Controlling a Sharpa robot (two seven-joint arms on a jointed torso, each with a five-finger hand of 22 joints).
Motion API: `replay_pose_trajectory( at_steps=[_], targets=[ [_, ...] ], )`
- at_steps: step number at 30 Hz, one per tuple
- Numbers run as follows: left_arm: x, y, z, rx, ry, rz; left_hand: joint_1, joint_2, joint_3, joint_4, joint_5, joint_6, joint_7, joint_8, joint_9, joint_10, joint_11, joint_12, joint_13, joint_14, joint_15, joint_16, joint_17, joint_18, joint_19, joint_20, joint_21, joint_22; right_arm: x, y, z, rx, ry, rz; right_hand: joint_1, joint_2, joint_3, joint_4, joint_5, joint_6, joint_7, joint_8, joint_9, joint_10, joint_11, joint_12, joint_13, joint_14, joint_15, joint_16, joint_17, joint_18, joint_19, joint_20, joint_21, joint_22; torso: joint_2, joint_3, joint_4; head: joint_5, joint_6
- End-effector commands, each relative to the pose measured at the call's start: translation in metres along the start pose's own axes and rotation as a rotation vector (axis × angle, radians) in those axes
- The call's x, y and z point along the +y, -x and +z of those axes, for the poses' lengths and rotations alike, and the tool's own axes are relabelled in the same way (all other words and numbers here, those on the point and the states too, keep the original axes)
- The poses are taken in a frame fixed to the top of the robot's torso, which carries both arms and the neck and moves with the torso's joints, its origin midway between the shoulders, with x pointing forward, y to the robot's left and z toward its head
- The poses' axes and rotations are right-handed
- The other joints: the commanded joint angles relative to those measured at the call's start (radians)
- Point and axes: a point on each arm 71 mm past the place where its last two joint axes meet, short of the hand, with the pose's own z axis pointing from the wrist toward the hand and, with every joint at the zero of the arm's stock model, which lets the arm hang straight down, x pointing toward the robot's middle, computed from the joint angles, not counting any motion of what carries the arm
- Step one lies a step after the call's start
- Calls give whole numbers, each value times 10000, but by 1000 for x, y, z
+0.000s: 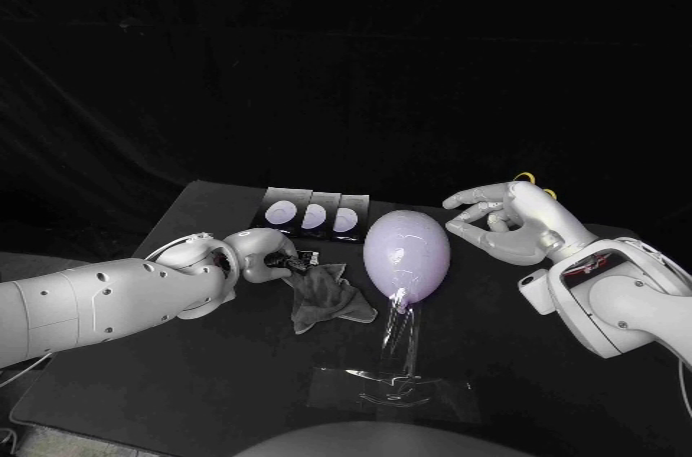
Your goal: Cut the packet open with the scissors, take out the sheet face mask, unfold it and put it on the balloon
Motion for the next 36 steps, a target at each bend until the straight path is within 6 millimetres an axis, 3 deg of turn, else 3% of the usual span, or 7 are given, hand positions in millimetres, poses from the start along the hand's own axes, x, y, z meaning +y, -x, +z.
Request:
replay_pose_trajectory(
  at_steps=[1,7,9,11,16,27,36],
  targets=[
    [-2,-1,0,50,-191,-290,-73,114,227,11,-31,98,3,50,-17,140,20,-91,-16,153,9,56,25,185,109,2,60,2,1,-1,0,115,54,9,108,19,11,51,57,-23,46,-61,-6,53,18,-61,11,311,23,39,3,61,-37,-30,57,1241,-1,-4,4,-25,27],
    [-2,2,0,-326,-366,-532,-146,309,581,11,-30,149,25,53,-28,238,67,-152,-20,319,51,72,42,156,240,11,109,8,0,-1,0,106,49,7,108,19,11,51,57,-23,46,-61,-6,53,18,-61,11,311,23,39,3,61,-37,-30,57,1241,6,-8,7,-29,52],
    [-2,3,0,-507,-414,-644,-138,578,1163,-17,-28,390,5,178,18,595,4,-113,-10,781,-26,218,112,211,1112,-2,427,137,0,-1,0,102,48,6,108,19,11,51,57,-23,46,-61,-6,53,18,-61,11,311,23,39,3,61,-37,-30,57,1241,6,-10,6,-31,58],
    [-1,5,-1,-740,-460,-781,-186,609,1416,-14,-27,498,-11,242,45,755,-43,-114,-10,911,-65,253,122,230,1455,-5,555,184,0,-1,0,95,42,1,108,19,11,51,57,-23,46,-61,-6,53,18,-61,11,311,23,39,3,61,-37,-30,57,1241,6,-12,1,-48,86],
    [0,10,-1,-1186,-518,-1189,-509,459,2031,-8,-35,676,-14,383,128,1092,-128,-222,-25,1172,-130,268,114,250,2008,-9,774,237,-1,0,0,78,27,-16,108,19,11,51,57,-23,46,-61,-6,53,18,-61,11,311,23,39,3,61,-37,-30,57,1241,-2,-6,5,-63,103],
    [-8,36,-1,-1969,-909,-2729,-757,322,2456,-61,-33,816,-40,541,245,1373,-189,-293,-25,1387,-191,265,103,251,2133,-13,839,218,-3,0,2,29,48,-59,132,30,37,63,96,-14,42,-58,-5,64,12,-67,17,313,18,39,5,61,-34,-33,63,1246,-9,3,-13,-96,257],
    [-22,66,1,-2453,-1341,-4435,-775,283,2505,-90,-33,812,-31,553,260,1380,-191,-311,-29,1394,-192,251,96,244,2129,-10,836,211,-7,2,5,-93,27,-170,150,40,55,68,115,-7,39,-56,-4,66,10,-73,20,310,16,36,-6,66,-44,-35,32,1241,-4,5,-14,-149,587]
  ],
)
